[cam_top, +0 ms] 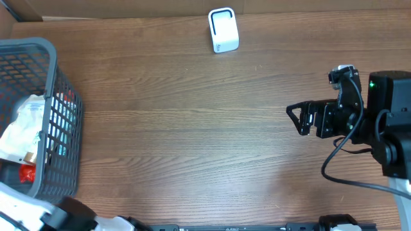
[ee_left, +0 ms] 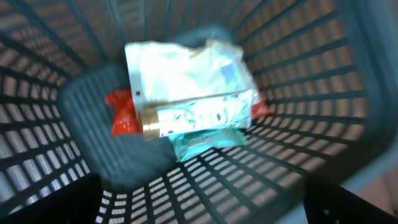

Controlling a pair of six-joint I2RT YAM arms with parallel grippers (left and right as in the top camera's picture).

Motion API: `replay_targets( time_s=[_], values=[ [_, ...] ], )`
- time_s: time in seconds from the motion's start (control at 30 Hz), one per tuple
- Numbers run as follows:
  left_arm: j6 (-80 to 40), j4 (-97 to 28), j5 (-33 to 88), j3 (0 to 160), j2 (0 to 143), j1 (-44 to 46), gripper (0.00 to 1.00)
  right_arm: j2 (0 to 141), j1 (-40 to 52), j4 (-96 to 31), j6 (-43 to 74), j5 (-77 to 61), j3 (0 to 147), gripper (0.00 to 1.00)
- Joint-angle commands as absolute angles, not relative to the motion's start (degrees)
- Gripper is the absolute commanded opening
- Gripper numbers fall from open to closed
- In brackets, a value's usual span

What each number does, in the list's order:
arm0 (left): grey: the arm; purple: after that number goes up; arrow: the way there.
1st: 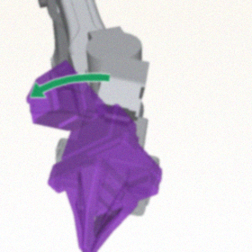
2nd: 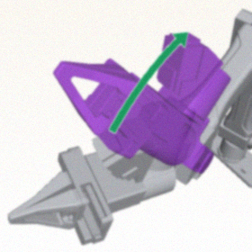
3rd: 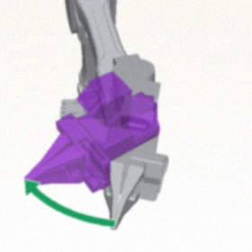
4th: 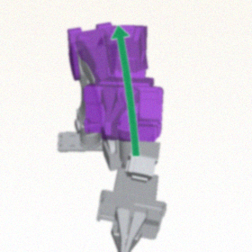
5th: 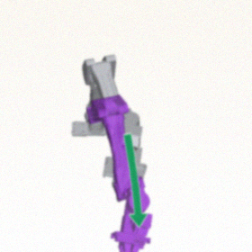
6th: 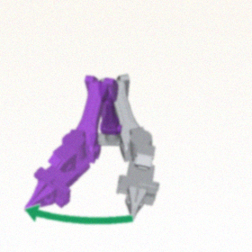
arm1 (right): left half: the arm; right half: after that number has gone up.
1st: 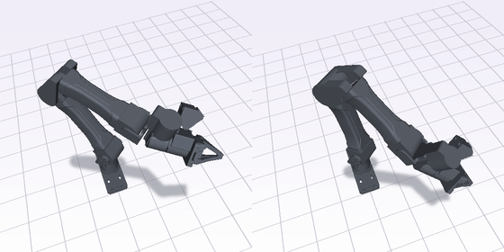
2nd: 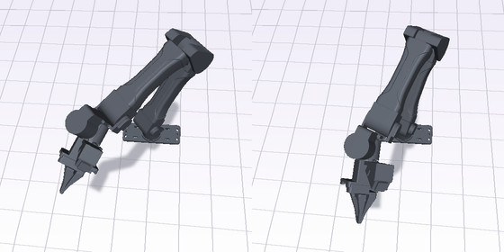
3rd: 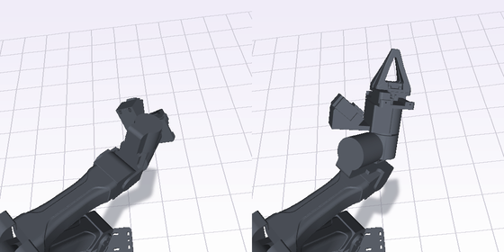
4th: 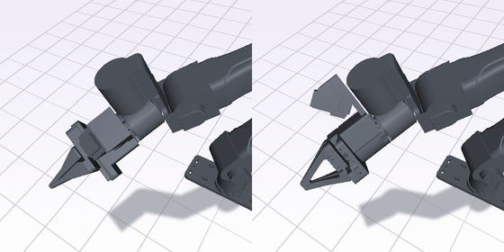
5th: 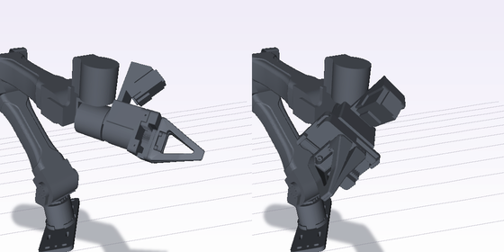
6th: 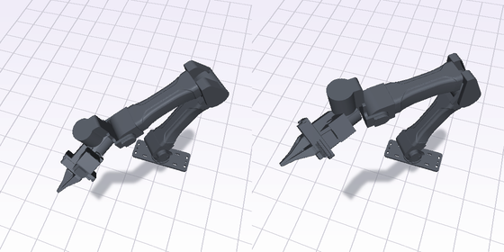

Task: Scan the item barcode
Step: 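Move the left gripper over the grey basket, then grasp the white Pantene tube in the basket with the left gripper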

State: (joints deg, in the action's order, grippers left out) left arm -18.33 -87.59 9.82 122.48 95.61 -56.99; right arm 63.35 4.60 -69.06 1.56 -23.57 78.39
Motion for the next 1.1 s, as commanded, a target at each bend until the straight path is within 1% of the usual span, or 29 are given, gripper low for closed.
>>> replay_targets(
  time_s=[0.0, 0.13, 0.27, 0.3, 0.37, 0.4, 0.43, 0.53, 0.6, 0.73, 0.93, 1.07],
  values=[
    [-18.3, -87.2, 9.5, 119.3, 99.7, -56.9, 0.93, 64.6, 4.9, -69.1, 1.5, -23.0, 79.5, 1.0],
    [-14.4, -83.4, 11.0, 114.6, 102.0, -56.2, 0.92, 66.2, 4.9, -69.6, 1.5, -23.0, 79.5, 1.0],
    [-4.1, -78.9, 16.8, 110.6, 103.9, -54.0, 0.9, 67.7, 4.9, -69.3, 1.5, -23.2, 79.5, 1.0],
    [-2.2, -78.2, 17.5, 110.1, 104.6, -53.5, 0.88, 68.0, 4.9, -69.3, 1.5, -23.2, 79.5, 1.0],
    [0.4, -76.9, 17.6, 108.7, 105.9, -52.3, 0.85, 68.8, 4.9, -69.3, 1.5, -23.2, 79.5, 1.0],
    [2.5, -76.3, 17.6, 107.9, 106.7, -51.5, 0.77, 69.2, 4.9, -69.3, 1.5, -23.2, 79.5, 1.0],
    [3.0, -76.2, 17.6, 107.8, 106.9, -51.4, 0.77, 69.3, 4.9, -69.3, 1.5, -23.2, 79.5, 1.0],
    [8.9, -75.1, 17.5, 107.3, 108.7, -49.5, 0.86, 69.9, 4.9, -69.5, 1.5, -23.2, 79.5, 1.0],
    [13.2, -75.2, 16.6, 107.1, 109.7, -48.2, 1.0, 70.2, 4.9, -69.6, 1.5, -23.2, 79.5, 1.0],
    [15.4, -75.0, 8.6, 107.0, 111.2, -47.1, 1.0, 70.2, 4.9, -69.4, 1.5, -23.2, 79.5, 1.0],
    [15.5, -74.8, 10.4, 106.4, 114.4, -47.9, 1.0, 70.2, 4.9, -69.4, 1.5, -23.2, 79.5, 1.0],
    [15.5, -73.2, 7.3, 102.5, 116.6, -47.9, 1.0, 70.2, 4.9, -69.4, 1.5, -23.2, 79.5, 1.0]
  ],
)
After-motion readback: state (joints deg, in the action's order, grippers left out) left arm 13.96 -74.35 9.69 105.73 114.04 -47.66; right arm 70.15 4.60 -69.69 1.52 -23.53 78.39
